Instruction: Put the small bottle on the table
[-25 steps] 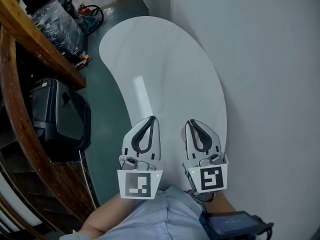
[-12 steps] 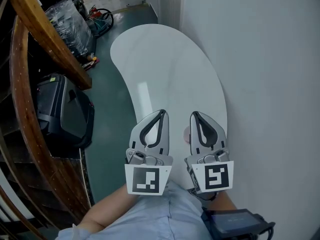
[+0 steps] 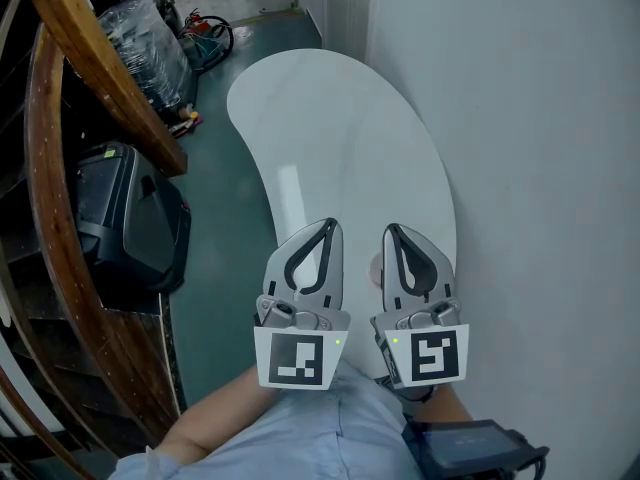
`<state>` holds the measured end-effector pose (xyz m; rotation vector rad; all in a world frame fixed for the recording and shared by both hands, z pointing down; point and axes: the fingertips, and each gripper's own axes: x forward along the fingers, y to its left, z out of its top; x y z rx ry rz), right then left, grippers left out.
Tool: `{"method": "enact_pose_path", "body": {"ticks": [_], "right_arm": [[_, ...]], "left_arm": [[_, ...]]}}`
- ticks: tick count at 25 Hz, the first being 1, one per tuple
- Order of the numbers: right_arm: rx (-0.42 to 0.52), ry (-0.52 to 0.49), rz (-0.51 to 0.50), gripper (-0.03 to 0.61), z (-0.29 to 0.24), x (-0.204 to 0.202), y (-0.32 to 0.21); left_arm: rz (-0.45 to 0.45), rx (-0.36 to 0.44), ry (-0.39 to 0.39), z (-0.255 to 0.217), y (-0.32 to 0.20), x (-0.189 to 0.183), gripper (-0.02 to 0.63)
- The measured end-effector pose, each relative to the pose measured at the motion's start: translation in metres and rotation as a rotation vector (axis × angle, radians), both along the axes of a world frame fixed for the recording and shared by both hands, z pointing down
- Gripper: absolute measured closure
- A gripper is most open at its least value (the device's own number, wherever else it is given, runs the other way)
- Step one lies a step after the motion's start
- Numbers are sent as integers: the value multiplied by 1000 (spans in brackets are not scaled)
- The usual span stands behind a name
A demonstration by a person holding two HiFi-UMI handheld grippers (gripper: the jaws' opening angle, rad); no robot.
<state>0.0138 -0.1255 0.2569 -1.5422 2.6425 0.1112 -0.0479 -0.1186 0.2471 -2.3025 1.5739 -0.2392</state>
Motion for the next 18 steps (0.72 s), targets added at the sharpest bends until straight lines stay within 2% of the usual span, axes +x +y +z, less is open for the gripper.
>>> {"method": "enact_pose_path", "body": {"ticks": [10,13,18], "right_arm": [[-5,9,2,578,6,-1,3],[-19,42,0,578,13,1,4],[-5,10,6,578,7,0,2]], "left_arm": [[3,-5,3,4,3,-1,615],[4,-5,1,5,3,0,615],[5,-9,3,4,2,1,615]]}}
